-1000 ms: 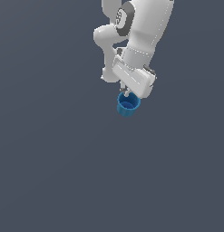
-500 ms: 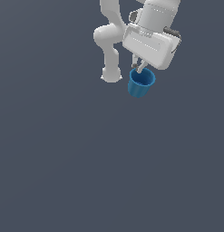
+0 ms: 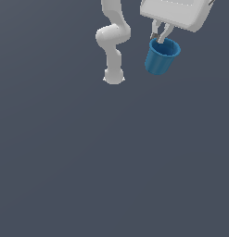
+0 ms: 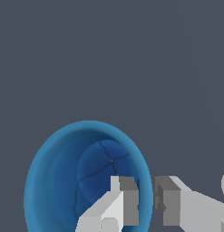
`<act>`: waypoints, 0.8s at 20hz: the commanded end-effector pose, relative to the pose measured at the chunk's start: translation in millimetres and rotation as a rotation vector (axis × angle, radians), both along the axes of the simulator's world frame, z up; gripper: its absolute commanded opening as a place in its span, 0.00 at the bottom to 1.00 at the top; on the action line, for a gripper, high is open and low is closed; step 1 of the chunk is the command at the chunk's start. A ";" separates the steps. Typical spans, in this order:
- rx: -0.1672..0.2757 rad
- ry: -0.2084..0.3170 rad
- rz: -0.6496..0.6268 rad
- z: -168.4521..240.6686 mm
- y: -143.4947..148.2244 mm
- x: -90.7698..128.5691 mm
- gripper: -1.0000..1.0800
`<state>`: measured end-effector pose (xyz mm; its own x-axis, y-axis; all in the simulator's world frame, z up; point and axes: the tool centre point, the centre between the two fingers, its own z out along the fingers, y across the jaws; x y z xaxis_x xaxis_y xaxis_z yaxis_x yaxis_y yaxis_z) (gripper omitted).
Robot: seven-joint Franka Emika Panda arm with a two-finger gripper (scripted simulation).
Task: Pick up the object and move it to a goal position.
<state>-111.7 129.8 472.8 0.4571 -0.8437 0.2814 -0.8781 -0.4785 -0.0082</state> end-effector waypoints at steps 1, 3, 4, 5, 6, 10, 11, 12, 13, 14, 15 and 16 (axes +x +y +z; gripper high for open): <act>0.001 -0.001 0.000 19.3 8.4 -4.4 0.00; 0.001 -0.001 0.001 31.1 14.1 -6.8 0.00; 0.001 0.000 0.002 36.2 16.8 -7.7 0.00; 0.001 0.000 0.002 41.0 19.0 -8.6 0.00; 0.001 0.000 0.002 45.4 21.0 -9.4 0.00; 0.001 0.000 0.002 58.0 27.1 -11.4 0.00; 0.001 0.000 0.002 60.0 28.0 -11.7 0.00; 0.001 0.000 0.002 61.7 28.8 -11.8 0.00; 0.001 0.000 0.002 62.8 29.7 -11.9 0.00; 0.001 0.000 0.002 63.6 30.0 -11.9 0.00; 0.001 0.000 0.002 64.1 30.2 -11.7 0.00; 0.001 0.000 0.002 64.2 30.2 -11.5 0.00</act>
